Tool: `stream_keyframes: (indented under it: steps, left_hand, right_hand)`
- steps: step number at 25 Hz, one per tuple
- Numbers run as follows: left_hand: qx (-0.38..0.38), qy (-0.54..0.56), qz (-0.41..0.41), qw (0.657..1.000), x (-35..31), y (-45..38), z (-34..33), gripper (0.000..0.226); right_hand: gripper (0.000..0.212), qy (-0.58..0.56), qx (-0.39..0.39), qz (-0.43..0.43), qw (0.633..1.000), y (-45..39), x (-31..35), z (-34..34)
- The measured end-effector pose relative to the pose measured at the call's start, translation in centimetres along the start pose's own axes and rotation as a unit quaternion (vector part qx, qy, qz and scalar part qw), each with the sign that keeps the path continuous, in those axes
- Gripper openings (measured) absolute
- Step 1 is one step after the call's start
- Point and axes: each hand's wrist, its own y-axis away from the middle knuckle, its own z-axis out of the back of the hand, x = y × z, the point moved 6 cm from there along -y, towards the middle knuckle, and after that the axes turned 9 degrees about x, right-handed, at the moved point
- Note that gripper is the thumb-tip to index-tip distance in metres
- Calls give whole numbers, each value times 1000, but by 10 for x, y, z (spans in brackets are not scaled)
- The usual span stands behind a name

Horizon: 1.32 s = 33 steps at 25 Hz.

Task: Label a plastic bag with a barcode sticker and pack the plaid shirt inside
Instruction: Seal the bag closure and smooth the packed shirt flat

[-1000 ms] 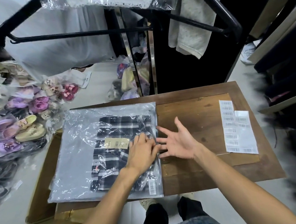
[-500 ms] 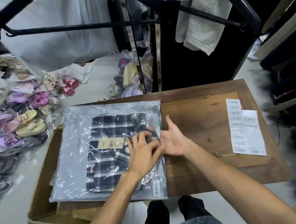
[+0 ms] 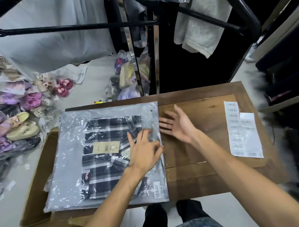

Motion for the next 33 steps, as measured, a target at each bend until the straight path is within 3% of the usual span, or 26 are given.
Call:
stream_keyframes:
  steps: [4,8,13,16,21,28,33]
  left_hand:
    - [51,26,-27,998,-1,-19,2,31]
    - [111,-24,-43,993,3,-32,0,42]
    - [88,65,-40,993,31,-80,21,32]
    - [117,63,-6,991,45,-119,29,53]
    - [183,-17,4,983,34,-150,35,56]
    - [183,-78,-3,980,27,-152,54,62]
    - [236,-96,16,967,25,-150,57,93]
  right_hand:
    - [67,61,-51,28,996,-14,27,7]
    - [38,168,-106,46,979,-30,42,6]
    - [27,329,-152,37,931,-45,53,-2]
    - [14,393,-182,44,900,-51,60,-4]
    - [27,492,-259,44,830,-61,67,-3]
    - [34,609,-301,25,733,-63,76,-19]
    - [49,626,-309,22,716,-59,64,-27]
